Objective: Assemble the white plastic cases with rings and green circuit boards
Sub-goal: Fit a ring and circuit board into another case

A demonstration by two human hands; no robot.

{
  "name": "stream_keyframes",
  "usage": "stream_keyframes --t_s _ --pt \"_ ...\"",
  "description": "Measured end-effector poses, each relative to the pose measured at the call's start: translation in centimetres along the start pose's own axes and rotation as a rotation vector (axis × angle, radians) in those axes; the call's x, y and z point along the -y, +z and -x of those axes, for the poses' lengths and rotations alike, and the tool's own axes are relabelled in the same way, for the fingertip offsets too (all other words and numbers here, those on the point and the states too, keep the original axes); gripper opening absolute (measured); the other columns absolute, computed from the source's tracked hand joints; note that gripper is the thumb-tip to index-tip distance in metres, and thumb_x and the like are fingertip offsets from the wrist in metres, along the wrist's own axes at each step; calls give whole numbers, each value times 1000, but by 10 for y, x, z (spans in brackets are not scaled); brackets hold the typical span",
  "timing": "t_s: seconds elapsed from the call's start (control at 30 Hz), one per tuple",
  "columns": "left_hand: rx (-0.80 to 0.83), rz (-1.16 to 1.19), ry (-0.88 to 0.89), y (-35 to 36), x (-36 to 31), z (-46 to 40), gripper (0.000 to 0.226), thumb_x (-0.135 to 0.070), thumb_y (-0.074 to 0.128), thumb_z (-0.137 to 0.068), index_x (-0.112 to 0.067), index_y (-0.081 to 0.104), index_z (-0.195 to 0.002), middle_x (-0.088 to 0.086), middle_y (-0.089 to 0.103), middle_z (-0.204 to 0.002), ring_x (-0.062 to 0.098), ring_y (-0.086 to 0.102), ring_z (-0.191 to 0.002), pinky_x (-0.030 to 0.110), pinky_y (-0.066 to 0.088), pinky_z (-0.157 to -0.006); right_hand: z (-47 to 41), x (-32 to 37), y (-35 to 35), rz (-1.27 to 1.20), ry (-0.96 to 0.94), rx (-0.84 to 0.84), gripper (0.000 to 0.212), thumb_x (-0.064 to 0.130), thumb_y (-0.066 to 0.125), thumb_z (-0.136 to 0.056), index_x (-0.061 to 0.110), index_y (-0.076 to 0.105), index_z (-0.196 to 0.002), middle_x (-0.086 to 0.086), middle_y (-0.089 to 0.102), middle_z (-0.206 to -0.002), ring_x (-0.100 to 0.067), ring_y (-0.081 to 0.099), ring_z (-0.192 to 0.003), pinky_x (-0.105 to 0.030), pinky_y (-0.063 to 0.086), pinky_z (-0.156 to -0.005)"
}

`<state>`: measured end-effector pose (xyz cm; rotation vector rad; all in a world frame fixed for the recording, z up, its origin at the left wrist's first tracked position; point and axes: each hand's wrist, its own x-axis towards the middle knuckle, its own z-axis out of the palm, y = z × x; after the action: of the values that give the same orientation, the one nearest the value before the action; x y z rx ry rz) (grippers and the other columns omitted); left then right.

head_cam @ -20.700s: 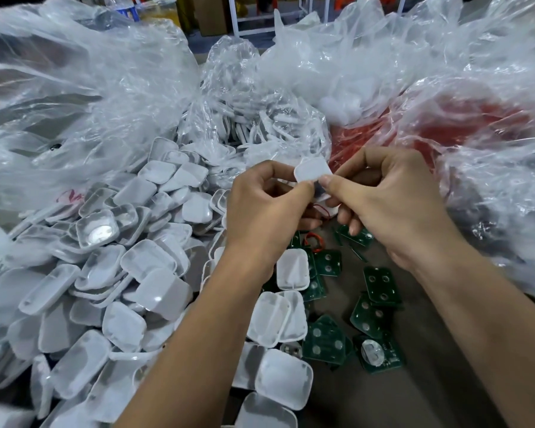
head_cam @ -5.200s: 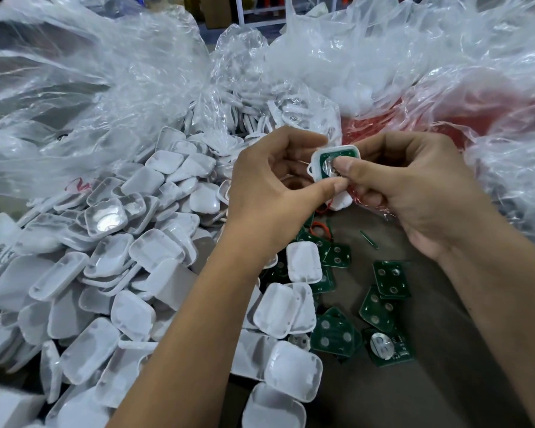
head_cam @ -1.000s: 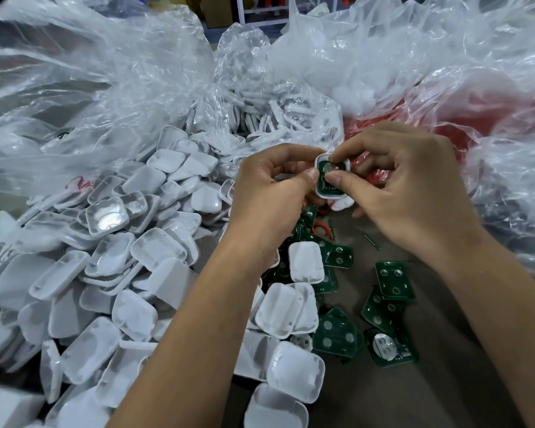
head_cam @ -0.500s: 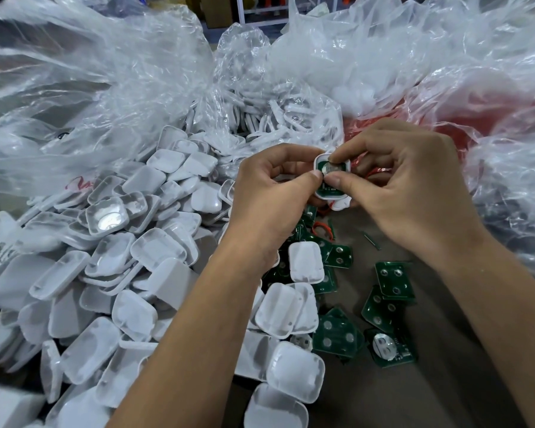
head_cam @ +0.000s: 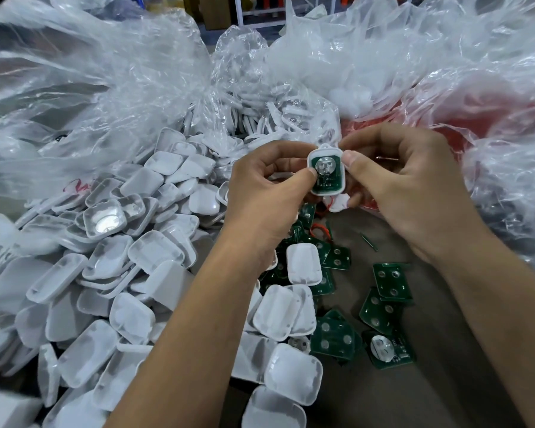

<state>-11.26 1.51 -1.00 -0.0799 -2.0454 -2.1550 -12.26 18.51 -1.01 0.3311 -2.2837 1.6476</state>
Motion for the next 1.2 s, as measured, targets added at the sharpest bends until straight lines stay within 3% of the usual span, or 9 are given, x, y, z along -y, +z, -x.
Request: stream_keyframes --t_s 0.2,0.4,0.6,0.73,0.8,0.93,1.1,1.2 --pt "10 -15 6 1 -1 1 18 -5 69 -82 -18 78 -91 0 74 -73 12 68 -61 17 48 -53 4 3 2 -43 65 22 6 22 81 -91 20 80 -86 -1 73 -63 -8 56 -43 -21 46 -43" --pt "-4 -38 -10 2 0 1 10 -19 74 -74 -27 76 -80 -4 71 -70 10 64 -59 18 47 -53 4 4 5 -107 93 23 8 14 81 -89 16 79 -82 0 71 -61 -11 58 -45 -21 47 -43" --pt "14 -46 40 2 2 1 11 -14 75 -78 -22 76 -84 -5 71 -71 11 66 -63 16 46 -54 4 3 4 -116 65 0 12 12 83 -87 17 78 -77 -3 71 -62 -16 63 -46 -25 52 -46" --pt "21 -35 31 3 3 1 11 -12 75 -78 -16 76 -88 0 72 -75 15 68 -68 26 52 -60 3 2 2 -121 68 11 15 10 84 -85 17 77 -74 -8 70 -61 -17 62 -44 -25 52 -47" --pt "16 -18 6 4 2 2 11 -10 76 -79 -15 76 -89 2 72 -76 17 69 -68 28 54 -60 2 2 2 -143 89 12 15 9 84 -86 16 77 -75 -7 69 -59 -16 60 -44 -23 50 -45" --pt "11 64 -92 4 -3 2 13 2 74 -88 -11 72 -88 3 68 -70 15 63 -53 16 42 -47 2 2 2 -177 111 16 8 10 81 -89 12 79 -82 -4 67 -57 -14 56 -44 -21 45 -42" --pt "-3 245 -241 0 -11 1 9 2 71 -89 -7 69 -91 12 68 -74 15 61 -51 17 37 -46 1 8 0 -382 195 83 25 27 68 -98 8 80 -86 -17 71 -71 -26 56 -52 -25 44 -41" --pt "-19 306 -269 -2 -14 1 11 2 69 -90 -9 67 -88 9 70 -70 13 61 -49 16 39 -45 3 11 -2 -231 114 98 23 34 68 -98 14 79 -97 -9 73 -74 -29 60 -52 -30 48 -43"
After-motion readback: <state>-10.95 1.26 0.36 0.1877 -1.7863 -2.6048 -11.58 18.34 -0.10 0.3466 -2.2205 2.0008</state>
